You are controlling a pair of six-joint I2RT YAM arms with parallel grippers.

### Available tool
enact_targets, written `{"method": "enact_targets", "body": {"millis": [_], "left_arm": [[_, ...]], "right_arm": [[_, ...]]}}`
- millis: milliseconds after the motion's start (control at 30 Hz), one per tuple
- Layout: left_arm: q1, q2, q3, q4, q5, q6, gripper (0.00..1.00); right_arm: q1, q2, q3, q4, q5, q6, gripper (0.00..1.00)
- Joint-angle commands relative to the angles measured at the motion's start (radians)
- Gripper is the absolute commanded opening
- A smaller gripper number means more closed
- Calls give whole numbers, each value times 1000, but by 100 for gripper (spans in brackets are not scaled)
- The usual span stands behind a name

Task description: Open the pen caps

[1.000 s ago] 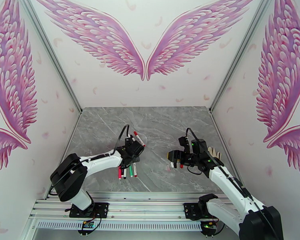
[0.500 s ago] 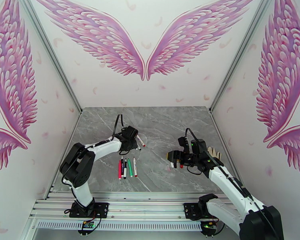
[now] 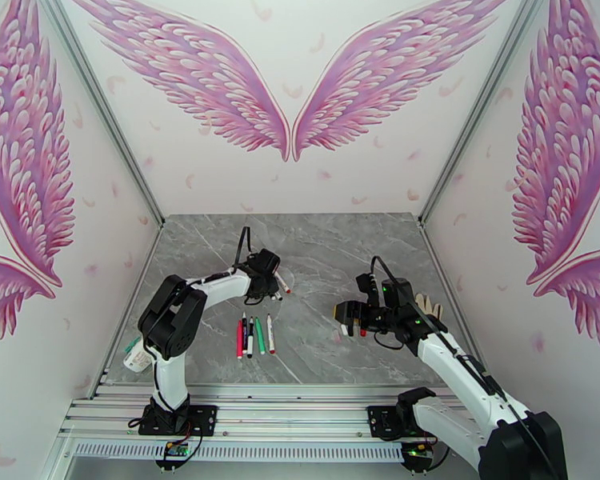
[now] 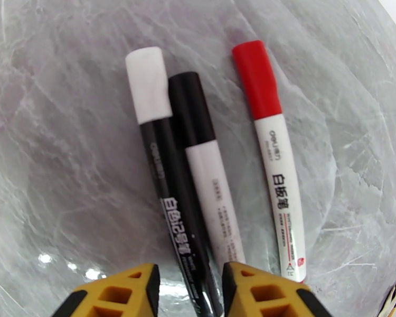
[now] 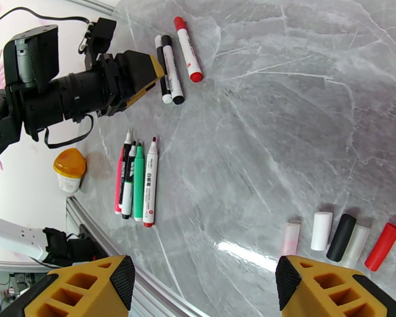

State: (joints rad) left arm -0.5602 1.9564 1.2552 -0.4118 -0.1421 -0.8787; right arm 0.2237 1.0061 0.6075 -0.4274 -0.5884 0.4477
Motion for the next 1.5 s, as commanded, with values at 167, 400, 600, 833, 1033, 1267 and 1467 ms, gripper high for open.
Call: {"method": "enact_targets", "body": {"millis": [167, 400, 600, 833, 1033, 1267, 1467], "left_arm": [[16, 32, 62, -27, -16, 8, 33], [34, 40, 60, -44, -40, 21, 31], [55, 52, 59, -60, -34, 46, 29], [92, 65, 68, -88, -36, 97, 29], [105, 118, 144, -186, -43, 192, 27], [121, 161, 193, -251, -51, 221, 25], [127, 142, 183, -252, -46, 216, 20]], "right_arm": [[9, -6, -11, -4, 18, -7, 76], [9, -2, -3, -9, 13, -9, 76], [9, -4, 1, -21, 20, -7, 76], [8, -5, 3, -25, 23, -6, 76], [9, -10, 0, -31, 32, -8, 76], [8, -18, -10, -30, 37, -9, 76], [9, -25, -11, -32, 30, -6, 76]]}}
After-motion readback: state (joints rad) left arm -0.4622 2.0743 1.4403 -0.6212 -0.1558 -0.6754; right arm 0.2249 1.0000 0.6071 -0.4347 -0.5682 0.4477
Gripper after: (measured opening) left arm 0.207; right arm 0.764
